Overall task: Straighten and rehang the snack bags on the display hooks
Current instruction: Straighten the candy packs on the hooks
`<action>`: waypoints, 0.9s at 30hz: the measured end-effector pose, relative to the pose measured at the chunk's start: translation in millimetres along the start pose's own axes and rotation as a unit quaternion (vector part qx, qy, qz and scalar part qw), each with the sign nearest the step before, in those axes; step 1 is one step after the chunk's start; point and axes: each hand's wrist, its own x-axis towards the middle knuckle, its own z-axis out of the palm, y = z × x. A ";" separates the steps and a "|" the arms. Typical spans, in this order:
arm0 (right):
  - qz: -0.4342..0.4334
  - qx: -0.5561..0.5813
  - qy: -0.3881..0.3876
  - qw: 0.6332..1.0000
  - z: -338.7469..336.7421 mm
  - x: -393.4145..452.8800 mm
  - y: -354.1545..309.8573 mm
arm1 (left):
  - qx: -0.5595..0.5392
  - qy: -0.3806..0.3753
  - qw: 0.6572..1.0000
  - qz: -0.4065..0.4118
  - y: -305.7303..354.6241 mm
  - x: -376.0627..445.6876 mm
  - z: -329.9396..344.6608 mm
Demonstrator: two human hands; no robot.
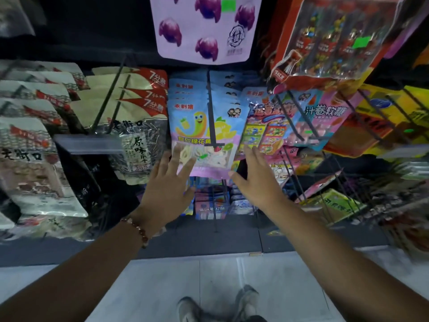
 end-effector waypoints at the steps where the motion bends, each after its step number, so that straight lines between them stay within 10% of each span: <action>1: 0.001 -0.028 -0.010 1.000 1.6 -8.5 0.4 | 0.000 -0.010 1.000 0.002 -0.7 -6.6 -1.5; 27: -0.107 -0.105 -0.124 0.981 5.2 -172.5 -18.3 | 0.030 -0.109 0.989 -0.096 56.0 -183.0 -21.4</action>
